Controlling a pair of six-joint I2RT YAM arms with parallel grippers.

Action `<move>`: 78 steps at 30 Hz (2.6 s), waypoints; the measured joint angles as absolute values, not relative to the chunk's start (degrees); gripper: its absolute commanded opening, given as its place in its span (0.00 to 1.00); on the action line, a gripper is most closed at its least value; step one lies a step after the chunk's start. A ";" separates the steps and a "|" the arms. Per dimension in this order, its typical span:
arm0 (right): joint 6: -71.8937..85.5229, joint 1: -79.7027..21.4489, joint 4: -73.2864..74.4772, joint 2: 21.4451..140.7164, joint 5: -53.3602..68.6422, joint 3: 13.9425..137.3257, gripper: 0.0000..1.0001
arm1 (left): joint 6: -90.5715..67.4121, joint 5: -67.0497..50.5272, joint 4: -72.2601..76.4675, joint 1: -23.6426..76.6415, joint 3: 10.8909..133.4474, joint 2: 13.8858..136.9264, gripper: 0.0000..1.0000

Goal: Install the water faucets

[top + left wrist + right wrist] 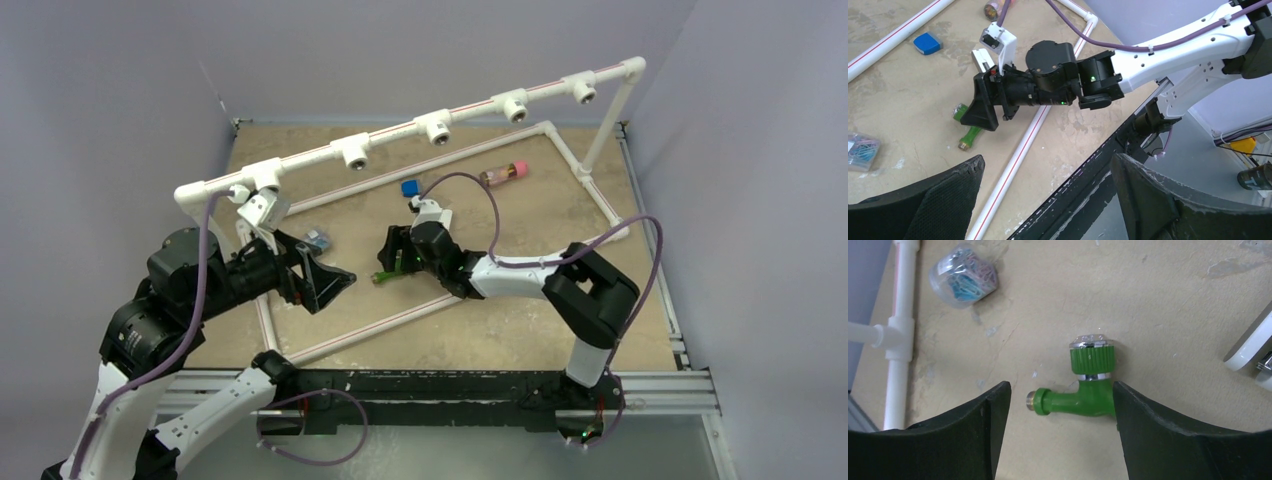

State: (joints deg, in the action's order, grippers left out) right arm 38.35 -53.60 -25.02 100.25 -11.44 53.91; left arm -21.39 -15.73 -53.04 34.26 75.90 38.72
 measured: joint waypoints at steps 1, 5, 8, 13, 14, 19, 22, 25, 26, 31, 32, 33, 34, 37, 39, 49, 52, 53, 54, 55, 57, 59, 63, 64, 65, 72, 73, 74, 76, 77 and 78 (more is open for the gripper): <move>38.33 -53.60 -25.02 101.12 -11.88 54.50 0.76 | -21.39 -15.59 -53.25 34.26 75.99 38.72 0.96; 38.13 -53.63 -24.84 104.86 -13.93 56.60 0.73 | -21.26 -15.03 -53.84 34.26 76.58 38.70 0.96; 38.06 -53.63 -24.29 107.00 -14.98 57.56 0.72 | -21.21 -14.50 -54.08 34.26 77.01 38.59 0.96; 37.85 -53.63 -23.31 109.38 -16.23 59.27 0.71 | -20.86 -14.00 -54.13 34.26 77.14 38.44 0.96; 37.78 -53.63 -23.07 109.89 -16.58 59.72 0.71 | -20.80 -13.91 -54.15 34.26 77.14 38.44 0.96; 37.12 -53.67 -22.17 111.63 -17.37 61.43 0.69 | -20.40 -13.67 -54.15 34.26 77.14 38.44 0.96; 36.88 -53.98 -21.69 112.42 -18.15 62.00 0.67 | -20.40 -13.67 -54.13 34.26 77.14 38.44 0.97; 36.42 -54.46 -21.08 113.12 -19.07 62.98 0.65 | -20.40 -13.67 -54.13 34.26 77.14 38.44 0.97; 36.27 -54.70 -20.75 113.40 -19.44 63.51 0.63 | -20.40 -13.67 -54.13 34.26 77.14 38.44 0.97; 35.09 -56.18 -19.55 114.59 -21.69 65.01 0.52 | -20.40 -13.67 -54.13 34.26 77.14 38.39 0.97; 34.94 -56.42 -19.51 114.72 -22.13 65.06 0.47 | -20.40 -13.67 -54.15 34.26 77.14 38.35 0.97; 34.83 -56.60 -19.46 114.76 -22.52 65.10 0.43 | -20.40 -13.67 -54.13 34.26 77.14 38.33 0.97; 34.76 -56.80 -19.29 114.80 -22.92 65.14 0.36 | -20.40 -13.67 -54.13 34.26 77.14 38.28 0.97; 34.52 -57.34 -18.85 114.83 -24.10 65.14 0.07 | -20.40 -13.69 -54.15 34.26 77.14 38.11 0.97; 34.50 -57.56 -18.68 114.80 -24.67 65.14 0.00 | -20.43 -13.69 -54.15 34.26 77.14 38.06 0.97; 35.48 -57.74 -16.75 109.34 -24.01 60.51 0.00 | -21.15 -14.96 -54.13 34.26 77.12 38.22 0.97; 36.18 -57.74 -16.23 104.09 -23.20 57.80 0.00 | -21.85 -15.38 -54.11 34.26 77.12 38.65 0.98; 36.47 -57.74 -16.12 102.26 -22.98 57.01 0.00 | -22.00 -15.55 -54.11 34.26 77.12 38.83 0.99; 36.60 -57.76 -16.14 100.64 -22.90 56.36 0.00 | -22.13 -15.79 -54.11 34.26 77.12 39.11 1.00; 36.93 -57.76 -16.16 98.39 -22.76 55.44 0.00 | -22.39 -16.08 -54.11 34.26 77.12 39.53 1.00; 37.47 -57.80 -16.16 94.54 -22.52 53.84 0.00 | -23.16 -16.47 -54.08 34.26 77.12 40.34 1.00; 37.93 -57.84 -15.99 91.26 -22.35 52.34 0.00 | -23.86 -16.91 -53.95 34.26 76.95 41.12 1.00; 38.61 -58.11 -14.72 84.18 -22.13 49.50 0.00 | -26.09 -18.20 -52.97 34.26 75.85 42.37 1.00; 38.65 -58.19 -13.87 82.24 -22.02 49.12 0.00 | -26.72 -18.61 -52.56 34.26 75.33 42.61 1.00; 38.68 -58.28 -12.99 80.49 -21.98 48.99 0.00 | -27.64 -19.20 -52.05 34.26 74.63 42.89 1.00; 39.05 -58.50 -9.39 69.80 -21.80 48.95 0.00 | -33.54 -22.11 -48.71 34.26 69.52 45.36 0.98; 39.11 -58.50 -8.84 68.36 -21.63 48.95 0.00 | -34.59 -22.90 -47.51 34.26 68.05 45.82 0.98; 39.13 -58.50 -8.62 67.59 -21.52 49.01 0.00 | -35.42 -23.53 -46.72 34.26 67.07 45.93 0.97; 39.46 -58.50 -7.57 66.41 -21.32 49.60 0.00 | -37.36 -24.91 -44.71 34.26 64.79 46.44 0.95; 39.68 -58.50 -6.96 65.95 -21.12 50.19 0.00 | -38.68 -25.80 -43.27 34.26 63.29 46.87 0.94; 39.88 -58.50 -6.39 65.71 -20.86 50.70 0.00 | -39.75 -26.39 -42.26 34.26 62.26 47.18 0.93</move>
